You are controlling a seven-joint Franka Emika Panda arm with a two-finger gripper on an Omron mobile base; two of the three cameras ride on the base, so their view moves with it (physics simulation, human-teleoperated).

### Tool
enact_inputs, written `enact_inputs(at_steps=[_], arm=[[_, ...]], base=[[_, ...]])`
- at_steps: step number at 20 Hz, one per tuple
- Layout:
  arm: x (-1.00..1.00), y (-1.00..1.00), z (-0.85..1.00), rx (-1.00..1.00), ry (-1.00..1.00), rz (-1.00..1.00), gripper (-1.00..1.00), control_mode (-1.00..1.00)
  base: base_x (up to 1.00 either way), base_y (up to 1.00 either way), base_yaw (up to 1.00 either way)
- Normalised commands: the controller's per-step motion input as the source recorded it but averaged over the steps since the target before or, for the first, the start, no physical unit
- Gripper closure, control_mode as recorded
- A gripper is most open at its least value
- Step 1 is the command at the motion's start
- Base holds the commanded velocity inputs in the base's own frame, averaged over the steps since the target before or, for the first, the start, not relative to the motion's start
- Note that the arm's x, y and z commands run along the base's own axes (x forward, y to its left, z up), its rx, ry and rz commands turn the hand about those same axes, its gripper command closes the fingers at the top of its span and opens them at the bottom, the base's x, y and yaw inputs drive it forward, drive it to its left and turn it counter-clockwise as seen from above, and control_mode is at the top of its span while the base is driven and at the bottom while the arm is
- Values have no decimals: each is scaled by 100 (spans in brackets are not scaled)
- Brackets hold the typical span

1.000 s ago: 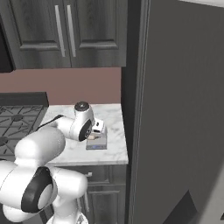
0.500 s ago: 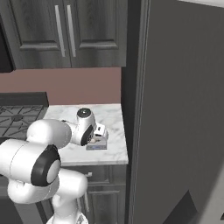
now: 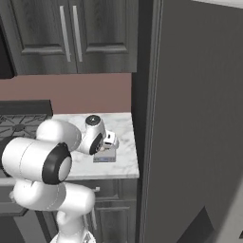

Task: Take the steak from the fridge and place it on the digital scale on the counter by the fridge. Wait a few seconds for a reading, then move it to the plate on the dining counter.

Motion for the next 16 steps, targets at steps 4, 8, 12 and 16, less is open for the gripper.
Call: enact_inputs(at_steps=[4, 8, 12, 16], arm=[[1, 0, -14, 0, 0, 0, 100, -100], [-12, 0, -31, -3, 0, 0, 100, -100], [-3, 0, -22, -3, 0, 0, -100, -100], [-1, -1, -2, -1, -1, 0, -100, -100]], base=[[0, 0, 0], [0, 0, 0], [0, 0, 0], [0, 0, 0]])
